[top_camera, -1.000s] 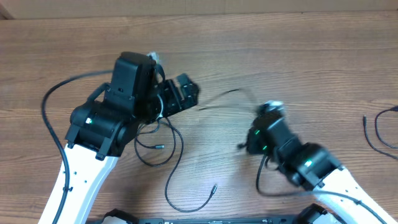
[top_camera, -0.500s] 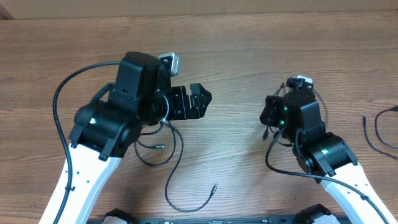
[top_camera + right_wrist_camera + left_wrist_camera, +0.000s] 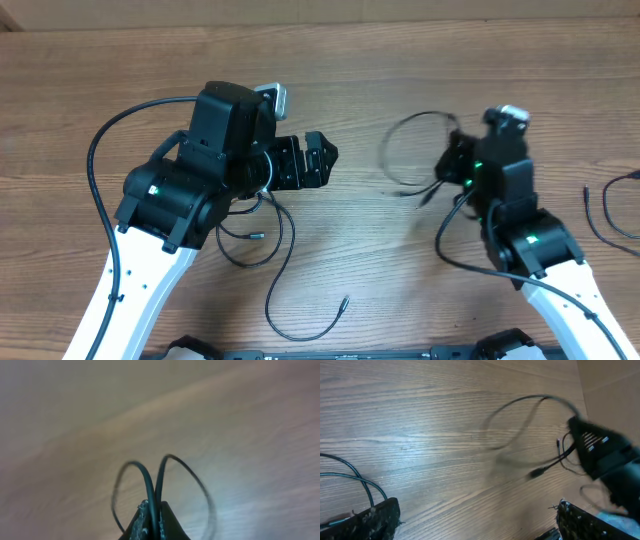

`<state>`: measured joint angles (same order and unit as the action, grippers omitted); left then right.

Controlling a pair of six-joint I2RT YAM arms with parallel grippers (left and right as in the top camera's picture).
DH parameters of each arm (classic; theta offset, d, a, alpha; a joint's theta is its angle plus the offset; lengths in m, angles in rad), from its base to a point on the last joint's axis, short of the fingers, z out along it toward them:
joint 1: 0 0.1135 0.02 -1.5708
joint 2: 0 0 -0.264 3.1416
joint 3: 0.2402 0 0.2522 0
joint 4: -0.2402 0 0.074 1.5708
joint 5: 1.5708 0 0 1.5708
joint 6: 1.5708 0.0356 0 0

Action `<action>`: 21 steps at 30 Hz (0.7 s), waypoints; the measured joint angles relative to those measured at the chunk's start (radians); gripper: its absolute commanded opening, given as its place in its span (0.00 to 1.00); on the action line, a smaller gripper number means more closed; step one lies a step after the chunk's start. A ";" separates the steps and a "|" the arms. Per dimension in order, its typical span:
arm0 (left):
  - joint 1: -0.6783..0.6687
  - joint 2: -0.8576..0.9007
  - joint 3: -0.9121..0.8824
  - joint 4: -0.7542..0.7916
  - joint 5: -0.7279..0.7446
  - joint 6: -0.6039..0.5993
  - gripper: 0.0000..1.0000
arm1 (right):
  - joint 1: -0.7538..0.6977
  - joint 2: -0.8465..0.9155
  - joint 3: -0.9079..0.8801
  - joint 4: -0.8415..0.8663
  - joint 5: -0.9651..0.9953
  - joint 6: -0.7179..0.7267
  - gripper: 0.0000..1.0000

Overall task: Untangle cables
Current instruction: 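Pull the grasped black cable far up-right with the right gripper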

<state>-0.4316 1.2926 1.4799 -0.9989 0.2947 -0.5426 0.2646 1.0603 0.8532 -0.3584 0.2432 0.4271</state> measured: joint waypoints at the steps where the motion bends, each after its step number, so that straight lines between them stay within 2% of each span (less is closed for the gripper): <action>1: 0.000 0.000 0.000 0.000 0.000 0.000 1.00 | -0.029 0.004 0.000 0.031 -0.003 -0.026 0.04; 5: 0.000 0.000 0.000 0.000 -0.001 0.000 1.00 | -0.226 0.072 0.000 0.241 -0.037 -0.169 0.04; 9: 0.000 0.000 0.000 -0.001 -0.003 0.000 1.00 | -0.455 0.227 0.034 0.456 -0.164 -0.230 0.04; 13: 0.000 0.000 0.000 -0.001 -0.004 0.000 1.00 | -0.615 0.440 0.197 0.571 -0.349 -0.247 0.04; 16: 0.000 0.000 0.000 -0.002 -0.004 0.000 1.00 | -0.640 0.589 0.352 0.574 -0.425 -0.228 0.04; 17: 0.000 0.000 0.000 0.000 -0.004 0.000 1.00 | -0.637 0.645 0.414 0.557 -0.447 -0.216 0.11; 18: 0.000 0.000 0.000 0.000 -0.004 0.000 1.00 | -0.630 0.709 0.478 0.533 -0.463 -0.193 0.35; 19: 0.000 0.000 0.000 -0.001 -0.005 0.000 1.00 | -0.624 0.760 0.528 0.506 -0.472 -0.171 0.72; 20: 0.000 0.000 0.000 0.000 -0.004 0.000 1.00 | -0.618 0.812 0.576 0.478 -0.475 -0.157 1.00; 21: 0.000 0.000 0.000 0.000 -0.004 0.000 1.00 | -0.612 0.859 0.615 0.437 -0.474 -0.135 1.00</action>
<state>-0.4316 1.2926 1.4799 -0.9989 0.2905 -0.5426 -0.3477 1.9190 1.4681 0.0788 -0.2310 0.2924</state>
